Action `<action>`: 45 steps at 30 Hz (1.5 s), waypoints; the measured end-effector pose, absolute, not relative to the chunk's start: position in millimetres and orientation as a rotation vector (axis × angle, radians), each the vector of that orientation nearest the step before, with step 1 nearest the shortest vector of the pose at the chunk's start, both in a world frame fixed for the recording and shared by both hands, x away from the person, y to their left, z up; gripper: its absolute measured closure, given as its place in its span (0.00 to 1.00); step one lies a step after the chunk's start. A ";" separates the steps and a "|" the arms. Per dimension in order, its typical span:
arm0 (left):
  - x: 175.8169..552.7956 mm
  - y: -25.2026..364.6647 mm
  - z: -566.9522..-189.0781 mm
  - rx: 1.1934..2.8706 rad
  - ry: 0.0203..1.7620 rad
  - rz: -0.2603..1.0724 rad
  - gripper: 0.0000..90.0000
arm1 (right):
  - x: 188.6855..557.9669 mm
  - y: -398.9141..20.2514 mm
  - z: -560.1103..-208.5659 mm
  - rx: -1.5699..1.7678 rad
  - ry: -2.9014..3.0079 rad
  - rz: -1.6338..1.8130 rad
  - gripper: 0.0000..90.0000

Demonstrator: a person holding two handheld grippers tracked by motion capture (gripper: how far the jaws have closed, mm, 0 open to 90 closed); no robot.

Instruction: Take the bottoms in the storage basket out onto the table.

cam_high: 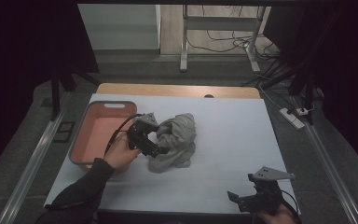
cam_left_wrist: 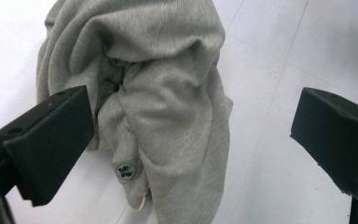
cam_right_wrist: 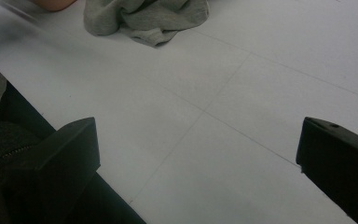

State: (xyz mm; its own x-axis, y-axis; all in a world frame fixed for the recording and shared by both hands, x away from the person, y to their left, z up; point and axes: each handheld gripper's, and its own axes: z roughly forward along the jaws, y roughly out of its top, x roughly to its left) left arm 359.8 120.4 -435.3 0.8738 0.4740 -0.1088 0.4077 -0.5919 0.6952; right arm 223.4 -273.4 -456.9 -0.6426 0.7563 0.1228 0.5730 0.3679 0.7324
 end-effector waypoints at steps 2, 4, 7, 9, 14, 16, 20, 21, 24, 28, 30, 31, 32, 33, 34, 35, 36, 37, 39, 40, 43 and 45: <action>358.7 121.9 -435.6 2.280 0.633 0.119 0.00 | 223.4 -273.5 -456.9 1.188 2.394 1.139 0.00; 357.6 123.4 -435.2 2.274 0.639 0.120 0.00 | 223.4 -273.5 -456.8 1.189 2.394 1.139 0.00; 356.4 126.2 -433.6 2.265 0.645 0.111 0.00 | 223.5 -273.7 -456.9 1.191 2.395 1.141 0.00; 355.4 128.4 -432.2 2.254 0.651 0.110 0.00 | 223.7 -273.9 -456.9 1.194 2.394 1.143 0.00; 353.1 134.0 -430.2 2.223 0.666 0.091 0.00 | 223.9 -274.0 -456.9 1.200 2.392 1.146 0.00; 351.5 135.3 -430.1 2.214 0.672 0.086 0.00 | 224.0 -274.2 -456.9 1.198 2.393 1.145 0.00; 348.3 137.4 -430.7 2.220 0.667 0.090 0.00 | 224.1 -274.2 -457.0 1.200 2.391 1.148 0.00; 347.5 137.7 -430.9 2.221 0.669 0.090 0.00 | 224.1 -274.3 -457.0 1.201 2.391 1.148 0.00; 345.2 138.9 -431.1 2.224 0.667 0.093 0.00 | 224.2 -274.4 -457.0 1.201 2.391 1.148 0.00; 341.9 141.2 -430.5 2.214 0.671 0.093 0.00 | 224.2 -274.3 -457.0 1.201 2.391 1.149 0.00; 340.7 142.3 -430.2 2.211 0.672 0.094 0.00 | 224.2 -274.4 -457.0 1.201 2.391 1.150 0.00; 340.0 143.1 -430.0 2.209 0.673 0.094 0.00 | 224.3 -274.5 -457.0 1.201 2.392 1.150 0.00; 339.4 143.8 -429.9 2.207 0.674 0.094 0.00 | 224.3 -274.5 -457.0 1.201 2.392 1.150 0.00; 338.7 144.9 -429.6 2.207 0.675 0.093 0.00 | 224.3 -274.5 -457.0 1.202 2.392 1.150 0.00; 338.2 145.4 -429.5 2.205 0.677 0.093 0.00 | 224.3 -274.4 -457.0 1.201 2.392 1.150 0.00; 337.7 146.3 -429.2 2.205 0.676 0.093 0.00 | 224.3 -274.4 -457.0 1.202 2.392 1.150 0.00; 337.1 147.1 -429.1 2.202 0.678 0.093 0.00 | 224.3 -274.4 -457.0 1.201 2.392 1.149 0.00; 336.6 147.8 -428.8 2.200 0.678 0.093 0.00 | 224.3 -274.3 -457.0 1.201 2.392 1.150 0.00; 335.5 149.3 -428.4 2.196 0.681 0.090 0.00 | 224.3 -274.3 -457.0 1.201 2.392 1.150 0.00; 335.0 150.1 -428.1 2.197 0.681 0.090 0.00 | 224.3 -274.3 -457.0 1.201 2.392 1.150 0.00; 333.3 152.2 -427.7 2.191 0.684 0.087 0.00 | 224.3 -274.3 -457.0 1.200 2.391 1.149 0.00; 332.6 153.6 -427.4 2.190 0.690 0.079 0.00 | 224.3 -274.2 -457.0 1.200 2.392 1.149 0.00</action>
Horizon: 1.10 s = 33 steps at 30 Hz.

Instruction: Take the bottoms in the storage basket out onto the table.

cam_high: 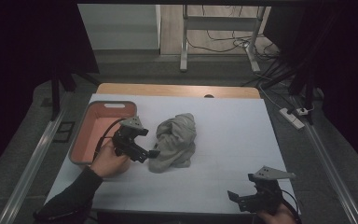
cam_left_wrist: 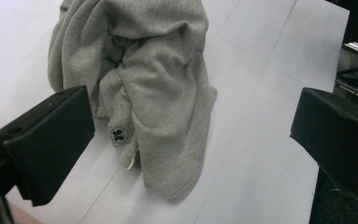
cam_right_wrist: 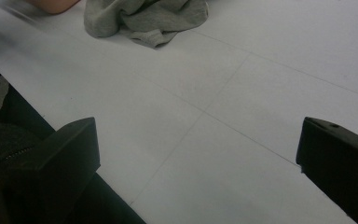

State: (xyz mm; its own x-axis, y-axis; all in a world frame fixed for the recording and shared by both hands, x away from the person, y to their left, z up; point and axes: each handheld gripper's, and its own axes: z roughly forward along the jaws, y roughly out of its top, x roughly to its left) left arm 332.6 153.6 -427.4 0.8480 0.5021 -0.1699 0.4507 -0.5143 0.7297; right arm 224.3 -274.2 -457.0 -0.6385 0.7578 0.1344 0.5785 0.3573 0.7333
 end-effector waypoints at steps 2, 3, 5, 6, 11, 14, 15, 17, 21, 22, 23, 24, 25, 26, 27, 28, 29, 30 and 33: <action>332.0 155.1 -427.2 2.187 0.700 0.065 0.00 | 224.2 -274.2 -456.9 1.201 2.392 1.149 0.00; 331.3 155.6 -427.2 2.184 0.708 0.062 0.00 | 224.2 -274.2 -456.9 1.200 2.391 1.149 0.00; 330.1 157.1 -426.9 2.183 0.711 0.057 0.00 | 224.2 -274.2 -456.9 1.200 2.391 1.149 0.00; 329.7 158.1 -426.9 2.181 0.711 0.057 0.00 | 224.2 -274.2 -456.9 1.200 2.391 1.149 0.00; 326.4 163.4 -426.9 2.176 0.720 0.056 0.00 | 224.3 -274.1 -456.9 1.200 2.393 1.147 0.00; 324.6 167.5 -427.2 2.170 0.726 0.057 0.00 | 224.2 -274.0 -456.8 1.198 2.395 1.145 0.00; 323.8 168.8 -427.3 2.169 0.730 0.058 0.00 | 224.2 -274.0 -456.8 1.198 2.395 1.144 0.00; 322.2 171.3 -427.9 2.167 0.729 0.066 0.00 | 224.3 -274.0 -456.8 1.198 2.395 1.144 0.00; 318.6 176.0 -429.4 2.164 0.736 0.075 0.00 | 224.2 -273.8 -456.9 1.198 2.394 1.140 0.00; 317.6 177.1 -429.8 2.162 0.738 0.078 0.00 | 224.2 -273.6 -457.0 1.197 2.394 1.143 0.00; 316.7 178.0 -430.1 2.158 0.739 0.078 0.00 | 224.2 -273.6 -456.9 1.197 2.394 1.142 0.00; 315.7 178.9 -430.3 2.156 0.741 0.076 0.00 | 224.2 -273.5 -456.9 1.197 2.394 1.142 0.00; 314.9 179.7 -430.5 2.152 0.740 0.075 0.00 | 224.2 -273.5 -457.0 1.197 2.395 1.142 0.00; 313.9 180.2 -430.8 2.145 0.745 0.072 0.00 | 224.3 -273.4 -457.0 1.198 2.395 1.142 0.00; 313.2 181.1 -430.9 2.143 0.745 0.071 0.00 | 224.3 -273.4 -457.0 1.198 2.395 1.142 0.00; 312.5 181.8 -431.1 2.138 0.746 0.068 0.00 | 224.3 -273.4 -457.0 1.197 2.395 1.142 0.00; 312.0 182.7 -431.4 2.137 0.744 0.065 0.00 | 224.3 -273.3 -457.0 1.196 2.395 1.141 0.00; 311.4 183.2 -431.9 2.132 0.746 0.062 0.00 | 224.3 -273.3 -457.0 1.196 2.396 1.140 0.00; 310.1 185.3 -433.5 2.125 0.750 0.055 0.00 | 224.3 -273.2 -457.1 1.196 2.396 1.139 0.00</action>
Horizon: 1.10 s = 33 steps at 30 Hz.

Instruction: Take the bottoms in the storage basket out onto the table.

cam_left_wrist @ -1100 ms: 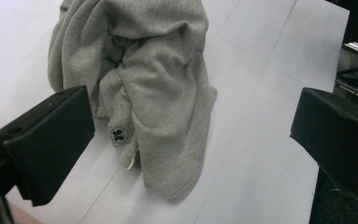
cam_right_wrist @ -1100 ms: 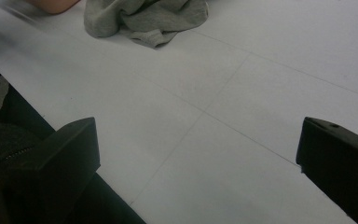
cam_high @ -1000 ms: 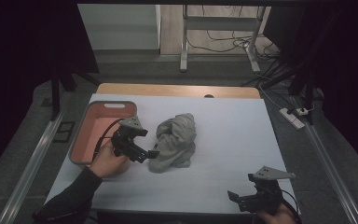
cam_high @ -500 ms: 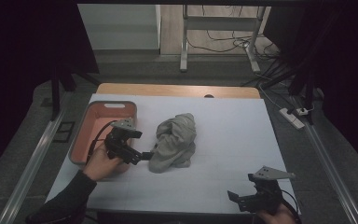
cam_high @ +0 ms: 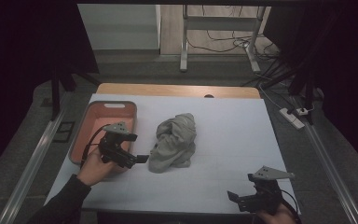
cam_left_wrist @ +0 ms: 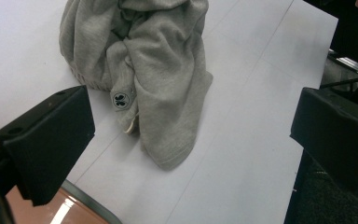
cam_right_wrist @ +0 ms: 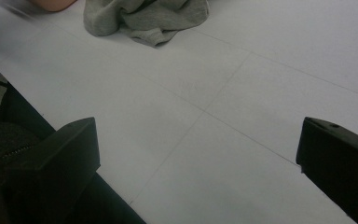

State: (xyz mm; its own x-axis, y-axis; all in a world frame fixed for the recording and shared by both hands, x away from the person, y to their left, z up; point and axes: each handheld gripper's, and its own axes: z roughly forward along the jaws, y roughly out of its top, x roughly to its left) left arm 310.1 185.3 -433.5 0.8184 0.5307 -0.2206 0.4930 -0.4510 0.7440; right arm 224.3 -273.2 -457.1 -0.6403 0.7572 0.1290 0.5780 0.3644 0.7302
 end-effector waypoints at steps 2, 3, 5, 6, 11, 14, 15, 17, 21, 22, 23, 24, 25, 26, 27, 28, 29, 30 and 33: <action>309.2 186.5 -434.7 2.120 0.755 0.053 0.00 | 224.3 -273.2 -457.0 1.197 2.396 1.140 0.00; 308.7 187.2 -435.1 2.120 0.756 0.055 0.00 | 224.3 -273.3 -457.0 1.196 2.396 1.140 0.00; 307.6 188.6 -436.0 2.118 0.759 0.054 0.00 | 224.3 -273.3 -457.1 1.196 2.396 1.140 0.00; 306.8 189.3 -436.5 2.113 0.762 0.055 0.00 | 224.3 -273.2 -457.0 1.196 2.396 1.140 0.00; 303.0 193.4 -438.6 2.106 0.769 0.056 0.00 | 224.3 -273.1 -457.1 1.196 2.397 1.140 0.00; 300.3 195.9 -440.6 2.104 0.773 0.061 0.00 | 224.2 -273.0 -457.0 1.195 2.398 1.140 0.00; 299.1 196.6 -441.3 2.105 0.776 0.061 0.00 | 224.3 -273.0 -457.1 1.195 2.398 1.139 0.00; 297.0 197.9 -442.7 2.108 0.780 0.069 0.00 | 224.3 -273.0 -457.0 1.195 2.398 1.139 0.00; 293.2 201.2 -444.8 2.106 0.790 0.077 0.00 | 224.2 -272.9 -457.0 1.194 2.398 1.138 0.00; 292.1 202.1 -445.1 2.103 0.794 0.080 0.00 | 224.3 -272.9 -457.0 1.194 2.399 1.138 0.00; 291.2 203.2 -445.3 2.101 0.796 0.082 0.00 | 224.3 -272.9 -457.1 1.195 2.399 1.137 0.00; 290.1 204.3 -445.5 2.097 0.798 0.082 0.00 | 224.3 -272.9 -457.1 1.194 2.399 1.137 0.00; 289.0 205.3 -445.8 2.093 0.802 0.082 0.00 | 224.3 -272.9 -457.0 1.194 2.400 1.135 0.00; 287.7 206.3 -446.3 2.088 0.806 0.083 0.00 | 224.2 -272.9 -457.0 1.193 2.400 1.135 0.00; 286.5 207.2 -447.1 2.083 0.809 0.084 0.00 | 224.2 -272.8 -457.0 1.194 2.400 1.135 0.00; 285.3 207.8 -448.0 2.079 0.812 0.082 0.00 | 224.3 -272.8 -457.0 1.194 2.400 1.135 0.00; 284.1 208.2 -449.0 2.079 0.816 0.081 0.00 | 224.3 -272.8 -457.0 1.194 2.400 1.134 0.00; 283.1 208.4 -449.8 2.082 0.816 0.081 0.00 | 224.3 -272.8 -457.0 1.194 2.401 1.134 0.00; 279.4 209.0 -451.9 2.089 0.820 0.082 0.00 | 224.3 -272.6 -457.0 1.192 2.401 1.133 0.00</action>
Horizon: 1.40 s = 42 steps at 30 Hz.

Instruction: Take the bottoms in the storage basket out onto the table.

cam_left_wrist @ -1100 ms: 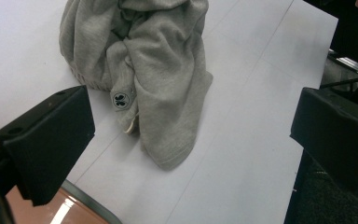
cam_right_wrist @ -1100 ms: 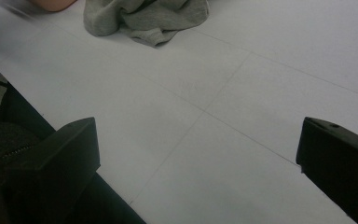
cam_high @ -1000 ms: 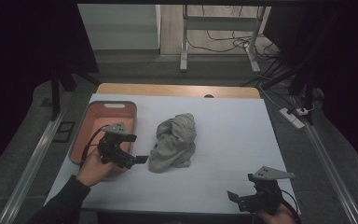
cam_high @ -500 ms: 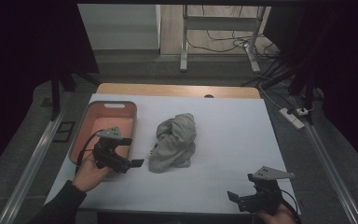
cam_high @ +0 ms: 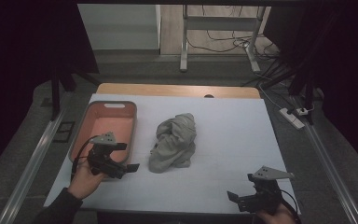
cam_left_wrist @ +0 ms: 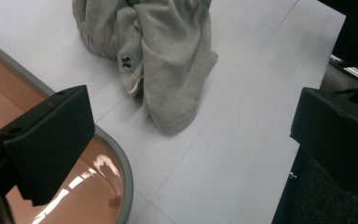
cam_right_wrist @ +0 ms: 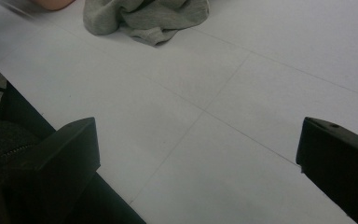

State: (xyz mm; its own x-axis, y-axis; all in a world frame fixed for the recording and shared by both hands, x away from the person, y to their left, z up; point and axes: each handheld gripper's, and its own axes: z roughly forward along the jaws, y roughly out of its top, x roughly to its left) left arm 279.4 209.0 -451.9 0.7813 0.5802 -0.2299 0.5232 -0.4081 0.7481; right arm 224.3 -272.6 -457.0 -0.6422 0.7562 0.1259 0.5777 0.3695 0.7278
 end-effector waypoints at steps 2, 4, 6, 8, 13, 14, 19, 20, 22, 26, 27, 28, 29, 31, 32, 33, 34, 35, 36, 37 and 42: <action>276.9 210.0 -452.7 2.089 0.819 0.084 0.00 | 224.2 -272.6 -457.0 1.192 2.401 1.133 0.00; 274.5 211.3 -453.3 2.089 0.823 0.087 0.00 | 224.3 -272.7 -457.0 1.193 2.401 1.133 0.00; 272.2 212.9 -453.9 2.087 0.826 0.088 0.00 | 224.3 -272.6 -457.1 1.193 2.402 1.133 0.00; 270.1 214.8 -454.4 2.085 0.832 0.093 0.00 | 224.3 -272.5 -457.1 1.192 2.402 1.133 0.00; 264.9 219.6 -455.7 2.081 0.848 0.108 0.00 | 224.4 -272.3 -457.2 1.191 2.404 1.131 0.00; 264.0 220.6 -456.0 2.084 0.849 0.115 0.00 | 224.3 -272.2 -457.2 1.191 2.403 1.132 0.00; 259.4 225.5 -457.2 2.084 0.867 0.133 0.00 | 224.5 -272.2 -457.2 1.190 2.407 1.133 0.00; 258.5 226.5 -457.3 2.083 0.871 0.134 0.00 | 224.5 -272.2 -457.3 1.190 2.407 1.132 0.00; 256.8 228.5 -457.6 2.079 0.877 0.140 0.00 | 224.6 -272.3 -457.3 1.191 2.407 1.133 0.00; 253.8 232.2 -458.1 2.075 0.888 0.143 0.00 | 224.7 -272.3 -457.3 1.192 2.408 1.133 0.00; 253.1 233.1 -458.3 2.073 0.892 0.144 0.00 | 224.6 -272.3 -457.2 1.192 2.407 1.129 0.00; 252.3 234.1 -458.6 2.074 0.895 0.144 0.00 | 224.7 -272.3 -457.2 1.193 2.407 1.129 0.00; 251.7 235.0 -458.9 2.073 0.898 0.145 0.00 | 224.7 -272.4 -457.2 1.192 2.409 1.131 0.00; 250.3 237.2 -459.4 2.072 0.905 0.149 0.00 | 224.8 -272.4 -457.2 1.193 2.409 1.131 0.00; 249.5 238.3 -459.7 2.068 0.909 0.148 0.00 | 224.8 -272.4 -457.2 1.193 2.409 1.131 0.00; 248.9 239.5 -460.0 2.067 0.913 0.148 0.00 | 224.8 -272.4 -457.3 1.193 2.409 1.131 0.00; 248.2 241.0 -460.4 2.068 0.916 0.148 0.00 | 224.8 -272.4 -457.2 1.193 2.410 1.131 0.00; 247.6 241.6 -460.8 2.065 0.919 0.147 0.00 | 224.8 -272.4 -457.3 1.193 2.410 1.131 0.00; 247.1 242.7 -461.2 2.067 0.922 0.150 0.00 | 224.8 -272.4 -457.2 1.193 2.410 1.131 0.00; 246.4 243.5 -461.6 2.066 0.925 0.151 0.00 | 224.8 -272.4 -457.2 1.193 2.410 1.131 0.00; 243.2 247.3 -463.1 2.067 0.936 0.153 0.00 | 224.8 -272.2 -457.2 1.194 2.410 1.129 0.00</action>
State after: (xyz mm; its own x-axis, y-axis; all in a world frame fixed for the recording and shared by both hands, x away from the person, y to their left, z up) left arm 243.2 247.3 -463.1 0.7138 0.6672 -0.2130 0.5644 -0.3678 0.7391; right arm 224.8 -272.2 -457.2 -0.6438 0.7543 0.1284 0.5815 0.3733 0.7229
